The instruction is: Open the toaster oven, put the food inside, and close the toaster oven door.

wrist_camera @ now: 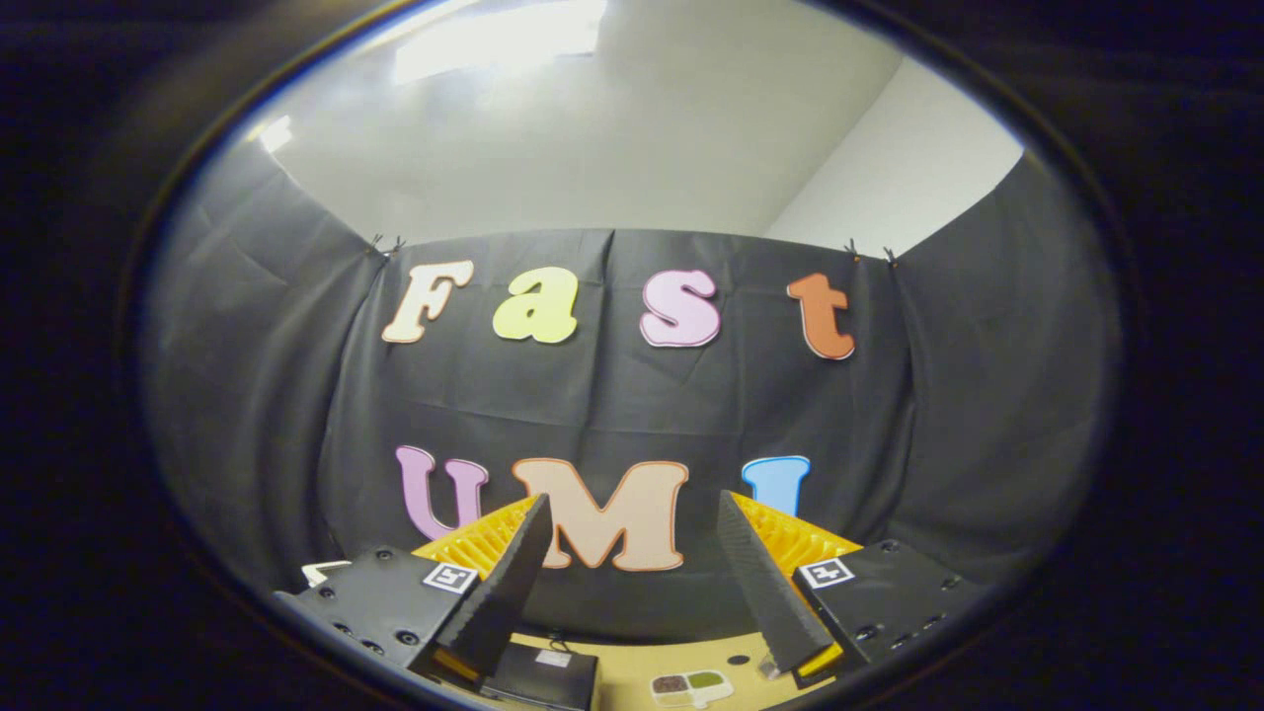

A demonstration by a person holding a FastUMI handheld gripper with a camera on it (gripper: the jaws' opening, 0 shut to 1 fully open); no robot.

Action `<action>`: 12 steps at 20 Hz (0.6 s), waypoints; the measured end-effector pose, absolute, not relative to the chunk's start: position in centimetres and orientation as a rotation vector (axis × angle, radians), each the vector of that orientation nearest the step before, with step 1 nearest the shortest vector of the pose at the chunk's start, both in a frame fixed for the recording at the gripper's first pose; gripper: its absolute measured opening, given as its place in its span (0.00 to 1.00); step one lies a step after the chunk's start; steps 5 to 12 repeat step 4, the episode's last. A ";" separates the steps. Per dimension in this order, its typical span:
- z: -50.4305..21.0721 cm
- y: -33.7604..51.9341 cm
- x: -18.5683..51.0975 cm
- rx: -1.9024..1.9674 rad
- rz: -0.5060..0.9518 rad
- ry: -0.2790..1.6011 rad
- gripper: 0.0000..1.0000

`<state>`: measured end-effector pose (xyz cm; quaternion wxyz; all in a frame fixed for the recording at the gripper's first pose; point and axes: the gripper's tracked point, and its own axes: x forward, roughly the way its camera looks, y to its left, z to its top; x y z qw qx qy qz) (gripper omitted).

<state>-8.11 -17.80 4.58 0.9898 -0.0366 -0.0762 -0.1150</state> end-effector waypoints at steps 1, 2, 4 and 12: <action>4.6 -18.7 -8.4 -0.074 -0.228 -0.153 1.00; 4.5 -19.6 -8.7 -0.073 -0.225 -0.155 1.00; 4.2 -21.6 -9.2 -0.089 -0.226 -0.165 1.00; 4.2 -21.6 -9.2 -0.089 -0.226 -0.165 1.00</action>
